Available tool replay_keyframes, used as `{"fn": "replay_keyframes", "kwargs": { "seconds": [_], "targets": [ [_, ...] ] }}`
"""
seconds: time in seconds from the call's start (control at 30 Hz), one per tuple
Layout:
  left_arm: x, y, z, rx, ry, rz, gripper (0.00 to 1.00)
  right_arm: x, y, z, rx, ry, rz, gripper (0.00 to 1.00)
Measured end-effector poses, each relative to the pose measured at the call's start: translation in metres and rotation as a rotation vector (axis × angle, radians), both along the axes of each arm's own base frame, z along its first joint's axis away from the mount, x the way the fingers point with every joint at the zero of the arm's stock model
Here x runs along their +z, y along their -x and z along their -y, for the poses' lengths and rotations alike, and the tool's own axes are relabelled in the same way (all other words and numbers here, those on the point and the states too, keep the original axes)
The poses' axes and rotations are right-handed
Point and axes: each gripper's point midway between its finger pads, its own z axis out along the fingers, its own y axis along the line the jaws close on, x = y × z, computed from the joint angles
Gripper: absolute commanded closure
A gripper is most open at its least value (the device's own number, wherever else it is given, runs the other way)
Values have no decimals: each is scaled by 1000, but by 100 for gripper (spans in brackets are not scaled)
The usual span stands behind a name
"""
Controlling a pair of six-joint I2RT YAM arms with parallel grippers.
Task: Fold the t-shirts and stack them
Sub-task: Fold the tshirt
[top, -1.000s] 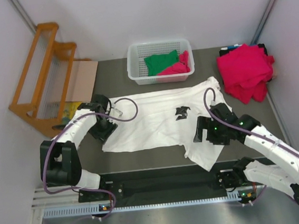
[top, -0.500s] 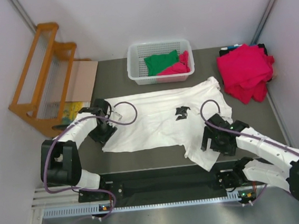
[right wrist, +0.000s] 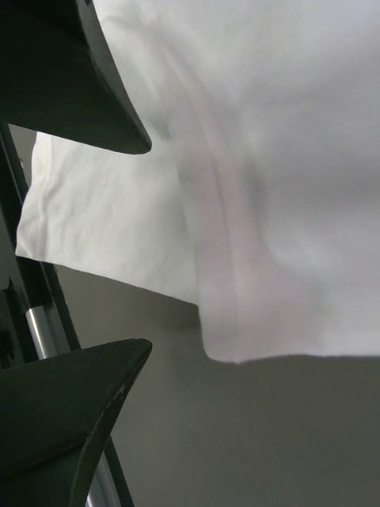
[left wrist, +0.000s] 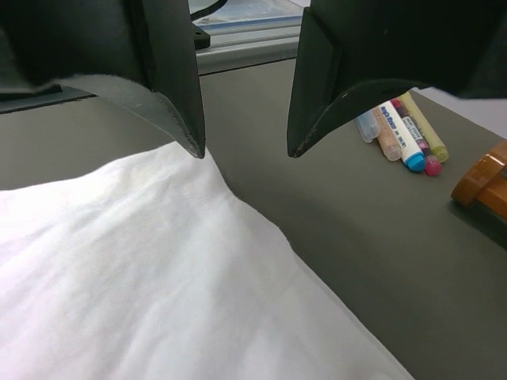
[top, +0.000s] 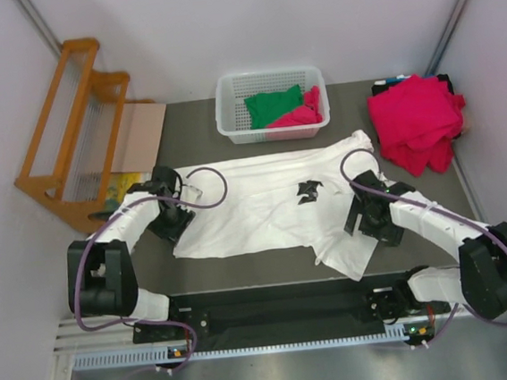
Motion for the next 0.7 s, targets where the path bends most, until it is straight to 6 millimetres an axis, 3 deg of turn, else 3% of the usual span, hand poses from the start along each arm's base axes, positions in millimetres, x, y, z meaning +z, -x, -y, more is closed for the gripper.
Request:
{"fn": "replay_keyframes", "kwargs": {
  "seconds": [0.13,0.27,0.4,0.7],
  "targets": [
    [1,3,7,-7,41,-7,50,14,-14,8,-27,-19,52,0],
    [5,1,19,-16,102,-31,51,25,-17,0,-11,-72,88,0],
    [6,-4,28,-21,152,-35,52,28,-16,1,-10,-78,101,0],
    [-6,8,30,-19,164,-92,52,25,-16,20,-49,-15,92,0]
  ]
}}
